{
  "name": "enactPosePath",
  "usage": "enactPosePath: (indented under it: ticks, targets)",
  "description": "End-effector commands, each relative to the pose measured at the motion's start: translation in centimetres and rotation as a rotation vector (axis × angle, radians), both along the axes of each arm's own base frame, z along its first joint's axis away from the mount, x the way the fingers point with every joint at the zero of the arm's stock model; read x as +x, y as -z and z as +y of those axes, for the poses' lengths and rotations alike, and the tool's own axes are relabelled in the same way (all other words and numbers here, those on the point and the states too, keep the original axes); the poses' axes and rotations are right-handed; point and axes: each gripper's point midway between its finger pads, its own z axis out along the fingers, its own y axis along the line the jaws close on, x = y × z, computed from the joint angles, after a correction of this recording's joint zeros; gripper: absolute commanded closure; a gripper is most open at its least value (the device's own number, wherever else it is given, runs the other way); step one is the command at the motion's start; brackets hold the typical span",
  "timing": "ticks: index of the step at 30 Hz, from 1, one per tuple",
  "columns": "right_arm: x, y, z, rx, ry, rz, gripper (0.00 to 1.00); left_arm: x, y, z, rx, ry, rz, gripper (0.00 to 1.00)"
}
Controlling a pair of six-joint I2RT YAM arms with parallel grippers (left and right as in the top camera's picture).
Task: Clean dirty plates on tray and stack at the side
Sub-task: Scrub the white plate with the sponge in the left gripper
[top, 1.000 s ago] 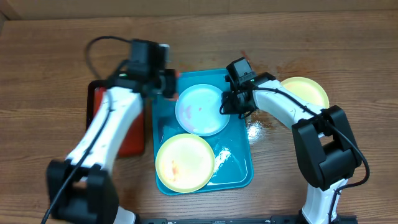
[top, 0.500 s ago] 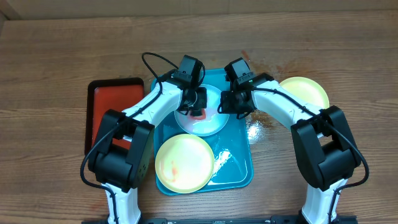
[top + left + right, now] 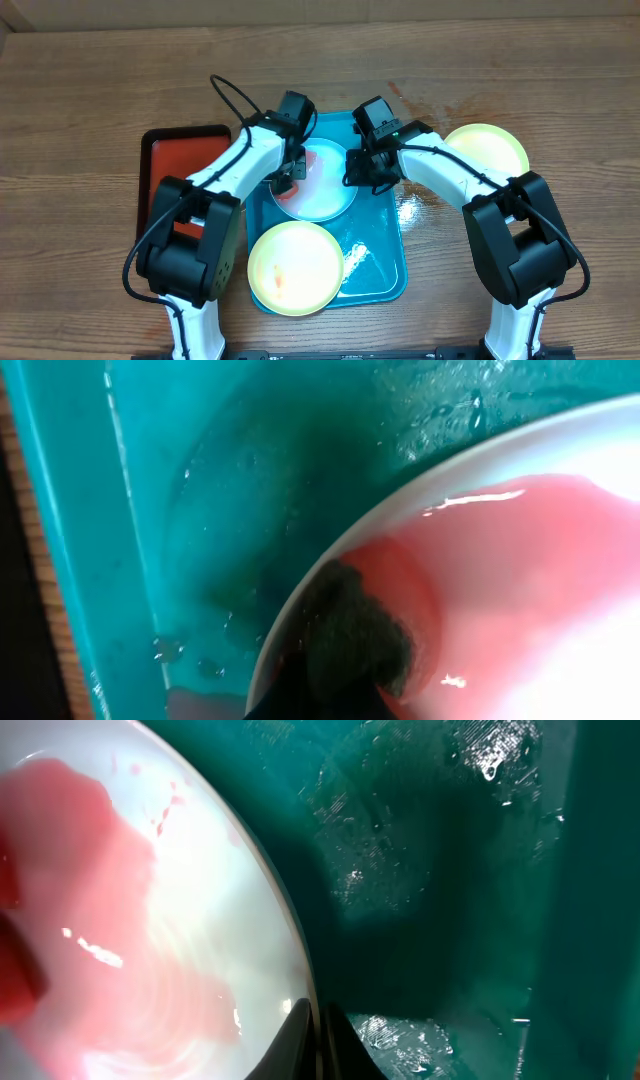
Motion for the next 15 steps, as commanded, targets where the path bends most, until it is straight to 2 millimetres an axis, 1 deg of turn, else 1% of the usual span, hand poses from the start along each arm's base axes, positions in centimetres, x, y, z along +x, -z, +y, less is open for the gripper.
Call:
enactPosePath:
  ticks: [1,2,3,6,8,11,14,15]
  targets:
    - [0.6,0.4,-1.8,-0.062,0.041,-0.01,0.96,0.4,1.6,-1.5,-0.203,0.063,0.041,0.96]
    - [0.6,0.4,-1.8,-0.062,0.04,-0.01,0.96,0.9,0.9,-5.2,-0.381,0.147,0.021,0.96]
    - [0.6,0.4,-1.8,-0.062,0.04,-0.01,0.96,1.1,0.4,-6.8,-0.456,0.177,0.009,0.96]
    - [0.6,0.4,-1.8,-0.064,0.025,-0.015,0.96,1.7,-0.9,-10.2,-0.595,0.25,-0.034,0.96]
    - [0.5,0.4,-1.8,-0.067,0.009,-0.018,0.96,1.8,-1.3,-11.6,-0.622,0.282,-0.058,0.96]
    - [0.6,0.4,-1.8,-0.068,0.009,-0.019,0.96,2.0,-1.6,-13.0,-0.638,0.297,-0.082,0.96]
    - [0.6,0.4,-1.8,-0.067,0.007,-0.02,0.96,1.9,-1.1,-14.1,-0.656,0.287,-0.076,0.96]
    - [0.6,0.4,-1.8,-0.067,0.007,-0.02,0.96,1.7,-0.5,-14.3,-0.664,0.268,-0.058,0.96]
